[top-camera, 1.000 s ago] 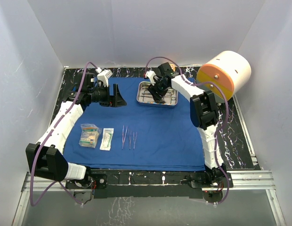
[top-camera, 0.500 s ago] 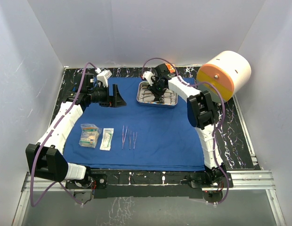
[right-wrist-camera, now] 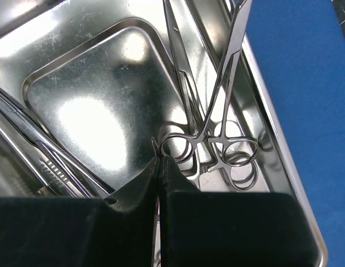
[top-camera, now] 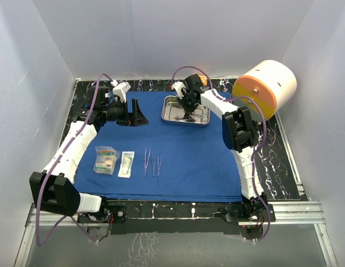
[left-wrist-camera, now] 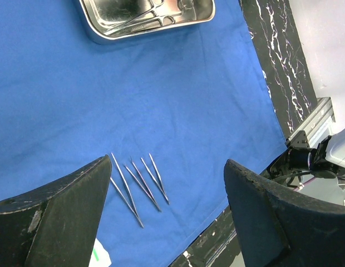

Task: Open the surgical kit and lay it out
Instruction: Pick up the medical item from the container.

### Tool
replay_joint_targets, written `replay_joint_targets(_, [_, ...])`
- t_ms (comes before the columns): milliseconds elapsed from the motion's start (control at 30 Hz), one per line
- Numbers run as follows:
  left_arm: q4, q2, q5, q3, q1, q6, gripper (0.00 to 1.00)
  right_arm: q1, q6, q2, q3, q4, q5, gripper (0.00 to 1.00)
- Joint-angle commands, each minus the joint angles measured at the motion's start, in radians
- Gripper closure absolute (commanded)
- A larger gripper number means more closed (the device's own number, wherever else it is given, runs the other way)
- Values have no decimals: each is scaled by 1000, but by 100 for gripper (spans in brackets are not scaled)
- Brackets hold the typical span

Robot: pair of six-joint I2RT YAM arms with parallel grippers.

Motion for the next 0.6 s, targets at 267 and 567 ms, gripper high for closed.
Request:
replay_joint_targets(267, [5, -34, 33, -9, 7, -10, 19, -17, 81, -119, 11, 46, -73, 100])
replay_joint_targets(567, [5, -38, 37, -11, 9, -14, 19, -27, 118, -141, -8, 135, -56, 88])
